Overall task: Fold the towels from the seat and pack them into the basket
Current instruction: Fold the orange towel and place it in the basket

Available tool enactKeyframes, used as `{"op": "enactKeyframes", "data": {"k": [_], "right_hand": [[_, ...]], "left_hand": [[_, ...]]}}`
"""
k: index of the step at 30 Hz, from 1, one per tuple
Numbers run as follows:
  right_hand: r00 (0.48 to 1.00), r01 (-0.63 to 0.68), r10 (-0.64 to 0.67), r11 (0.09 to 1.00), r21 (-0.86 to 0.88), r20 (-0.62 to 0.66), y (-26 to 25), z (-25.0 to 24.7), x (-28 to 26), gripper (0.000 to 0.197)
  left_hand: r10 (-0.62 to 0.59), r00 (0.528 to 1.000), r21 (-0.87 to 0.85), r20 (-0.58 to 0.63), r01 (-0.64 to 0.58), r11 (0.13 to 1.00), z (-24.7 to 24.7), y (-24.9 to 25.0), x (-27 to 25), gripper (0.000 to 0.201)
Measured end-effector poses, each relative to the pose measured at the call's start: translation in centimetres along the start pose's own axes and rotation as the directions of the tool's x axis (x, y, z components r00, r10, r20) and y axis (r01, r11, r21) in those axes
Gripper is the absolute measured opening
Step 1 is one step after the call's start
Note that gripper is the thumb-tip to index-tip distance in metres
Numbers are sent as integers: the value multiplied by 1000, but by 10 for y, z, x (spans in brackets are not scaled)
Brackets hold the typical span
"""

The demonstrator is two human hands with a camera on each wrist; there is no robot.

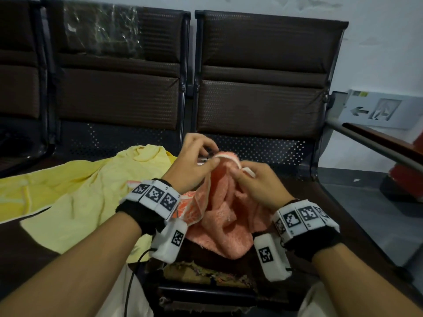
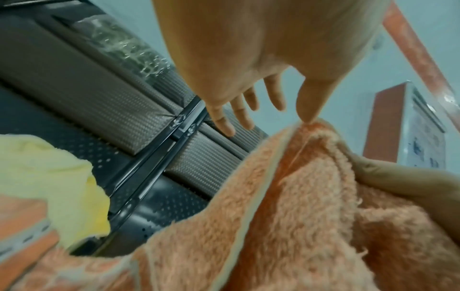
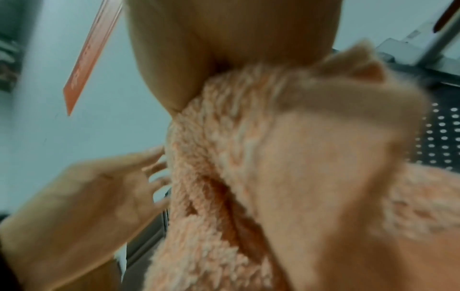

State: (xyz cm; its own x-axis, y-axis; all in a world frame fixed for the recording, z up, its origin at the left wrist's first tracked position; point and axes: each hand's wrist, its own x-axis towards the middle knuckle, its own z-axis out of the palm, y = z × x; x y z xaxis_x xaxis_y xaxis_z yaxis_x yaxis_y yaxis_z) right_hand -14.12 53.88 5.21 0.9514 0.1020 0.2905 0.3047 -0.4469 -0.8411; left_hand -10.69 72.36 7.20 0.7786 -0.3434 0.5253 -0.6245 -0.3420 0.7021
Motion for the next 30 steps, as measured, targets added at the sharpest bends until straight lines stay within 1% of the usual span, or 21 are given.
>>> {"op": "enactKeyframes", "data": {"k": [2, 4, 5, 6, 7, 8, 9, 10, 11, 12, 14, 15, 19, 21, 23, 25, 26, 27, 28, 29, 30], "right_hand": [[997, -4, 10, 997, 74, -80, -2, -4, 2, 19], [992, -15, 32, 991, 132, -125, 0, -7, 3, 22], [989, -17, 38, 989, 148, -140, 1, -8, 3, 24], [988, -14, 38, 988, 156, -151, 2, -10, 4, 27], [987, -8, 33, 987, 160, -160, 3, -11, 4, 31], [985, 1, 26, 988, 158, -169, 3, -12, 4, 35], [984, 6, 22, 987, 162, -175, 2, -12, 4, 38], [983, 7, 24, 986, 169, -181, 1, -12, 3, 40], [981, 7, 28, 984, 179, -191, 1, -13, 4, 40], [979, 7, 32, 982, 188, -201, 0, -14, 3, 38], [977, 11, 36, 976, 217, -212, -1, -17, 2, 37], [976, 12, 41, 971, 240, -214, -1, -19, 1, 38], [975, 3, 62, 956, 294, -212, -1, -26, -3, 39], [972, -1, 73, 952, 305, -225, -1, -27, -3, 41], [964, 4, 78, 952, 306, -256, -1, -27, -2, 47], [950, 8, 90, 950, 313, -300, 1, -29, -1, 44], [939, 14, 100, 945, 326, -329, 3, -31, 0, 39], [924, 15, 112, 945, 326, -367, 5, -33, 1, 34], [903, 5, 123, 955, 297, -411, 8, -36, 1, 28], [881, -22, 121, 976, 215, -458, 12, -40, 2, 21], [856, -88, 128, 991, 103, -501, 17, -44, 2, 17]], "left_hand": [[-112, 991, -112, -75, 104, 988, -1, -8, 1, 44], [-203, 976, -259, -79, 177, 950, -3, -16, 3, 57], [-242, 970, -334, -30, 219, 917, -3, -20, 3, 62], [-277, 959, -371, 63, 280, 885, -1, -23, 1, 67], [-306, 934, -341, 183, 352, 872, 4, -26, -1, 71], [-335, 895, -226, 295, 406, 885, 10, -29, -5, 72], [-366, 853, -49, 373, 411, 910, 17, -31, -9, 71], [-385, 829, 130, 406, 365, 922, 24, -36, -12, 67], [-378, 829, 252, 412, 295, 922, 28, -40, -13, 61], [-358, 840, 309, 408, 241, 920, 31, -43, -14, 52], [-329, 856, 326, 400, 202, 923, 32, -46, -13, 37], [-326, 852, 315, 410, 203, 927, 32, -47, -13, 34], [-318, 822, 299, 473, 191, 935, 41, -45, -18, 33], [-294, 845, 280, 446, 181, 943, 47, -45, -21, 32], [-236, 890, 290, 391, 124, 949, 52, -44, -23, 21], [-157, 921, 307, 356, 44, 951, 57, -39, -21, 14], [-138, 933, 302, 331, 34, 953, 58, -35, -18, 15], [-140, 946, 271, 291, 59, 961, 58, -31, -13, 17], [-167, 957, 204, 238, 119, 972, 56, -27, -7, 20], [-209, 961, 102, 183, 193, 976, 52, -22, -1, 22], [-250, 959, -12, 135, 254, 967, 48, -17, 4, 23]]}}
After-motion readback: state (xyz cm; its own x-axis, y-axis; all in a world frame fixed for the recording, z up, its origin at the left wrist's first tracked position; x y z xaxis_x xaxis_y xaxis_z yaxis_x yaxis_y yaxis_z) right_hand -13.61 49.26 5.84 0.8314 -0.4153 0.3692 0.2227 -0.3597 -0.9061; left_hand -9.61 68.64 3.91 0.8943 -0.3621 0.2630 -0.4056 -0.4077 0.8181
